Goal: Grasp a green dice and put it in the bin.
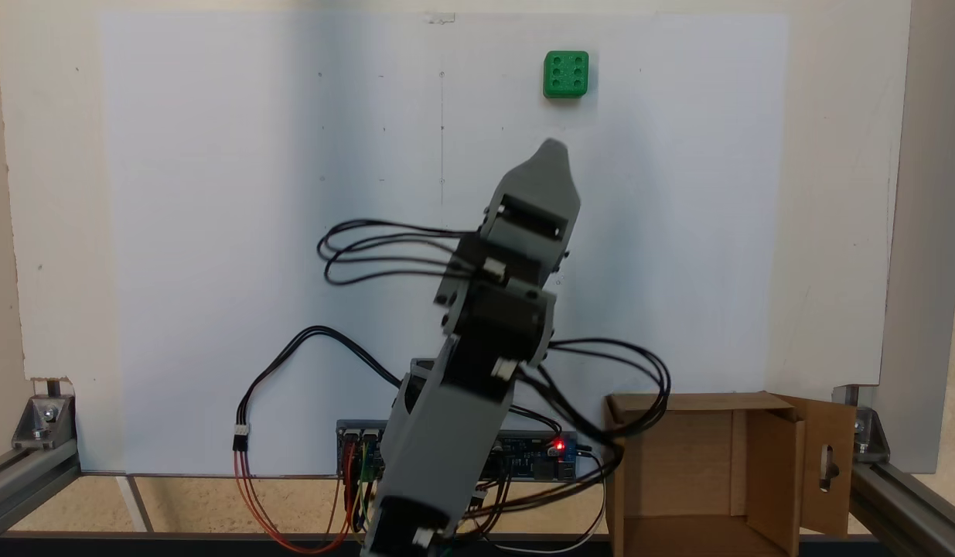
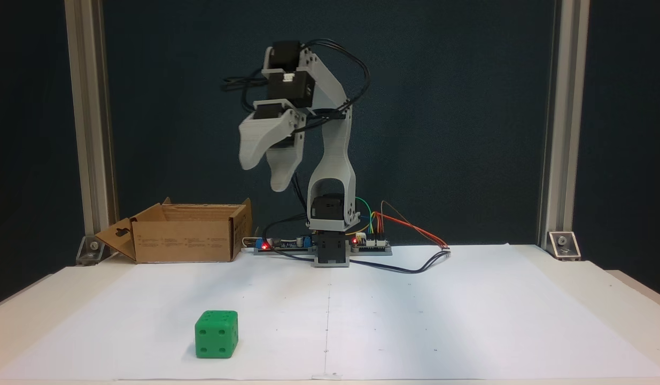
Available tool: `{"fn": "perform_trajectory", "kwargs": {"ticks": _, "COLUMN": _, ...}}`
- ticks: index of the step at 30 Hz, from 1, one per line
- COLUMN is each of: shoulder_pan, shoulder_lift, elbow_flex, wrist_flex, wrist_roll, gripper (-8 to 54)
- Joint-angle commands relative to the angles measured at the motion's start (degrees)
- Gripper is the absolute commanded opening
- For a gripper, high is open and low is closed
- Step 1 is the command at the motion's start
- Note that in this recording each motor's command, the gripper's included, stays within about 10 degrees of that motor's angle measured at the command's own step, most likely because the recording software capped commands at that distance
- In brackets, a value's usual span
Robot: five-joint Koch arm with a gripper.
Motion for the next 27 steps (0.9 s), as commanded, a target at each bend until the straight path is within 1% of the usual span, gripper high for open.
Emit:
{"fn": "perform_trajectory", "kwargs": {"ticks": 1, "shoulder_pan": 1.1, "shoulder_lift": -2.7, "elbow_flex": -5.9, "wrist_flex": 1.1, "wrist_roll": 2.3, "gripper": 41.7}}
{"fn": "perform_trajectory", "kwargs": {"ticks": 6, "shoulder_pan": 2.4, "shoulder_lift": -10.6, "elbow_flex": -14.8, "wrist_flex": 4.0, "wrist_roll": -0.5, "gripper": 41.7}}
{"fn": "perform_trajectory", "kwargs": {"ticks": 8, "shoulder_pan": 2.3, "shoulder_lift": -12.4, "elbow_flex": -16.3, "wrist_flex": 4.6, "wrist_roll": -2.7, "gripper": 41.7}}
{"fn": "perform_trajectory", "kwargs": {"ticks": 17, "shoulder_pan": 0.4, "shoulder_lift": -15.4, "elbow_flex": -16.5, "wrist_flex": 7.4, "wrist_roll": -18.5, "gripper": 41.7}}
{"fn": "perform_trajectory", "kwargs": {"ticks": 20, "shoulder_pan": 0.3, "shoulder_lift": -15.7, "elbow_flex": -16.4, "wrist_flex": 8.6, "wrist_roll": -22.2, "gripper": 41.7}}
{"fn": "perform_trajectory", "kwargs": {"ticks": 22, "shoulder_pan": 0.2, "shoulder_lift": -16.1, "elbow_flex": -16.8, "wrist_flex": 8.6, "wrist_roll": -23.2, "gripper": 41.7}}
{"fn": "perform_trajectory", "kwargs": {"ticks": 27, "shoulder_pan": 0.2, "shoulder_lift": -20.7, "elbow_flex": -22.0, "wrist_flex": 8.8, "wrist_roll": -23.5, "gripper": 41.7}}
